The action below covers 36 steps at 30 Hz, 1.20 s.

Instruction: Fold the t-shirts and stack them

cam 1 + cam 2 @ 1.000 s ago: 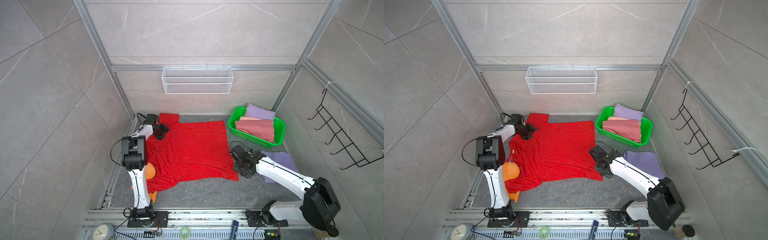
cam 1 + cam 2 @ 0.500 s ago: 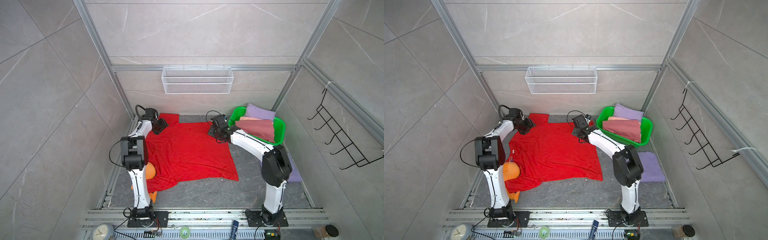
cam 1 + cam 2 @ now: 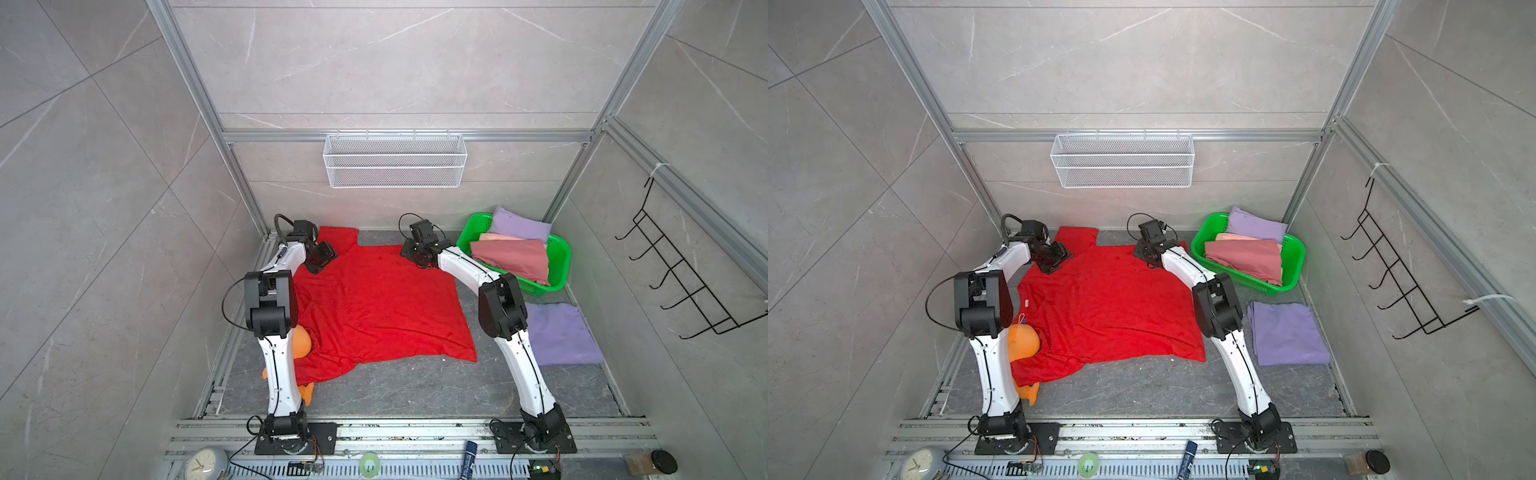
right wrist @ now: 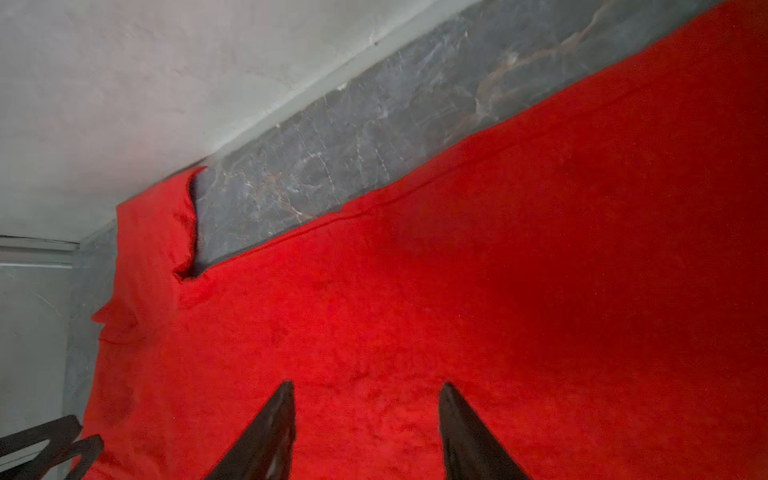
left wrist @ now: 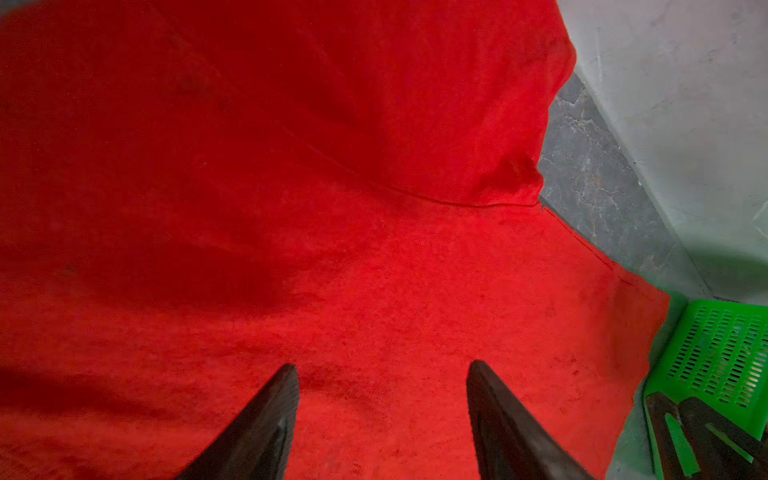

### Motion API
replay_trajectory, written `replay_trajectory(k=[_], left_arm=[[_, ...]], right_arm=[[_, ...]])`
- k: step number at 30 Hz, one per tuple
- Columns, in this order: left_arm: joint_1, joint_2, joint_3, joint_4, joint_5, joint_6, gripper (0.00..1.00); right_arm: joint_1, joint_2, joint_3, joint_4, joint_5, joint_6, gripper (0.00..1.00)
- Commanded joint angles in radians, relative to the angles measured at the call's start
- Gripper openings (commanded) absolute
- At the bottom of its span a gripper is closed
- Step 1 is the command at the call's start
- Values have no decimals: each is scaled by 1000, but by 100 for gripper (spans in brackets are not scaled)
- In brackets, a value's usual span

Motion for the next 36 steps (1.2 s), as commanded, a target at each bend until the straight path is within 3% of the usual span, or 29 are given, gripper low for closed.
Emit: replay_trajectory(k=[1, 8, 19, 24, 29, 36], left_arm=[[15, 16, -17, -34, 0, 23, 67], [38, -35, -144, -30, 40, 24, 67], [64, -175, -356, -75, 33, 38, 66], [64, -223, -361, -115, 56, 65, 64], [64, -206, -211, -112, 79, 93, 65], [64, -1, 114, -120, 91, 73, 65]], right_arm=[[4, 30, 15, -115, -21, -1, 56], [7, -21, -68, -278, -19, -38, 56], [20, -289, -534, -167, -56, 48, 56], [32, -380, -593, -190, -39, 38, 56], [32, -383, -481, -167, 26, -9, 57], [11, -153, -83, -229, 111, 2, 58]])
